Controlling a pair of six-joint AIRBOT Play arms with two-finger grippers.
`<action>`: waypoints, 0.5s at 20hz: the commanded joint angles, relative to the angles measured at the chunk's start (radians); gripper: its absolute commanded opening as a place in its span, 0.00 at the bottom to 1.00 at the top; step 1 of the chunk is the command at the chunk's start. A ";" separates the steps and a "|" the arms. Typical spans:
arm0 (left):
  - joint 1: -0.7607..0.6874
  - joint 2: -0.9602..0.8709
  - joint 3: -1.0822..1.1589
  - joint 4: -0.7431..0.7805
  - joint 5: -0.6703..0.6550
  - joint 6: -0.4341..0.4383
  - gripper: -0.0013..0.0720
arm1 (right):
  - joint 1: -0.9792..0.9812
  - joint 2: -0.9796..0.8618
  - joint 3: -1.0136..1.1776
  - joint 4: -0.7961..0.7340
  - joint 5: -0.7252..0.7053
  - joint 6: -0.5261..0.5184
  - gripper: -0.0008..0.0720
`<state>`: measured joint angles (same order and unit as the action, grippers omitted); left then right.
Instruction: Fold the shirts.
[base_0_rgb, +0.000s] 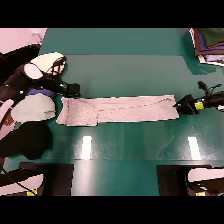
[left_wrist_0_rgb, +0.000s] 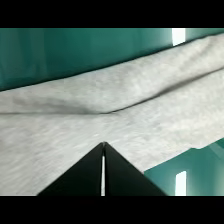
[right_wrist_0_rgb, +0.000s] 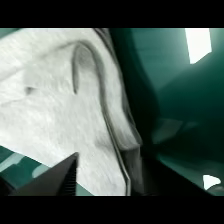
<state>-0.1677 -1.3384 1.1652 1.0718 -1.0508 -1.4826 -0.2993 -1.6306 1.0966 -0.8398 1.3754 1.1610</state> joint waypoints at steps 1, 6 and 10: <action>-0.114 -0.056 0.008 -0.020 0.092 -0.068 0.05 | 0.056 -0.072 0.034 0.088 -0.011 -0.032 0.45; -0.267 -0.273 0.159 -0.065 0.106 -0.067 0.05 | 0.121 -0.004 0.128 0.089 0.041 -0.062 0.03; -0.348 -0.420 0.308 -0.098 0.093 -0.066 0.05 | 0.174 0.159 0.258 0.090 0.073 0.002 0.02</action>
<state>-0.4549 -1.6588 1.3792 0.9981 -0.9565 -1.5444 -0.1631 -1.5612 1.2736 -0.7586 1.4212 1.1244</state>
